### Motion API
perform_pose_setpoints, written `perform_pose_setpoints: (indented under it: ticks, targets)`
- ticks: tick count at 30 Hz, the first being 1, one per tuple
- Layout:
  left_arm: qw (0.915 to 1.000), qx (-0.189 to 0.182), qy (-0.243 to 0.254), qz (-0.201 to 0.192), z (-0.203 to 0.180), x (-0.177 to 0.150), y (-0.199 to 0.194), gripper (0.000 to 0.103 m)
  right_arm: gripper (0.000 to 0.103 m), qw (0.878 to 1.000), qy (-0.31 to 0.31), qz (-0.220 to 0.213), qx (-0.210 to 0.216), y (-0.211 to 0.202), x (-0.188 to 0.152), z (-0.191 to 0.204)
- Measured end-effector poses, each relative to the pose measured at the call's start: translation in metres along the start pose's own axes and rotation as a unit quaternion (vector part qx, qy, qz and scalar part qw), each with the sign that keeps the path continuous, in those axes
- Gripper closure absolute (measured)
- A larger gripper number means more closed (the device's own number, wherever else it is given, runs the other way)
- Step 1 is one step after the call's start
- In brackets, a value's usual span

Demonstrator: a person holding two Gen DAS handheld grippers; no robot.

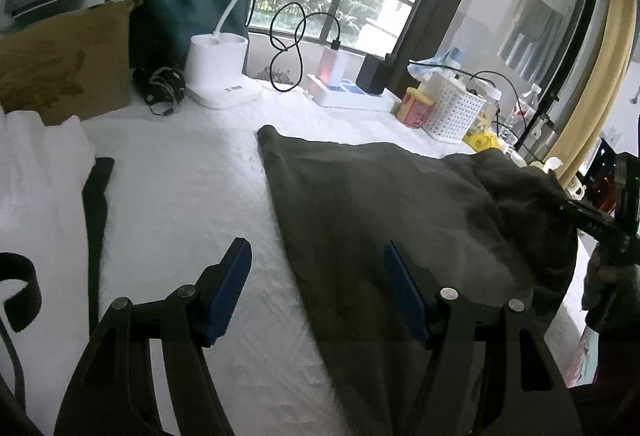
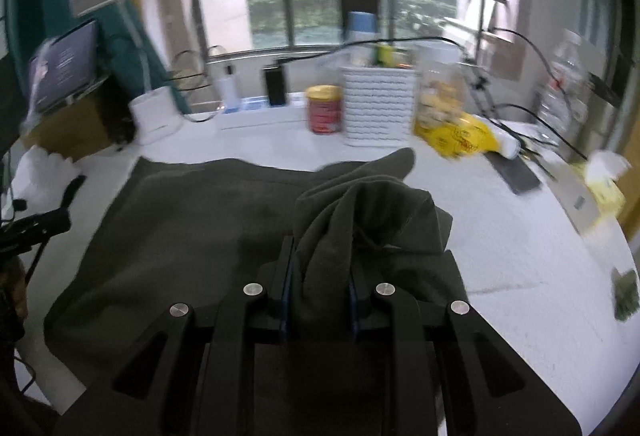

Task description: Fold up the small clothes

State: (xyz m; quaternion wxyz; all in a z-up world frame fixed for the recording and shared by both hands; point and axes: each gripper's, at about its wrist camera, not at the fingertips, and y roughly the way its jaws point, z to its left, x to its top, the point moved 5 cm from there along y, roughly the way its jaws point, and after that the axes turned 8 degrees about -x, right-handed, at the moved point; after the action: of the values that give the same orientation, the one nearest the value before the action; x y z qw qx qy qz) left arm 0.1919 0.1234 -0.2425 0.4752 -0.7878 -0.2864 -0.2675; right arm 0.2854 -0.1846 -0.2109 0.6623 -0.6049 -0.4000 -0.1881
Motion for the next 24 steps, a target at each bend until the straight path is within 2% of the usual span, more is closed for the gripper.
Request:
perform_pose_setpoints:
  ticks: [14, 24]
  targets:
    - [0.9994, 0.009, -0.029, -0.015, 0.025, -0.019, -0.029, 0.034, 0.080, 0.995, -0.071, 0.022, 0.063, 0.020, -0.002, 0.094]
    - [0.9990, 0.015, -0.037, -0.022, 0.032, -0.027, -0.042, 0.034, 0.082, 0.985, -0.143, 0.045, 0.091, 0.029, -0.018, 0.159]
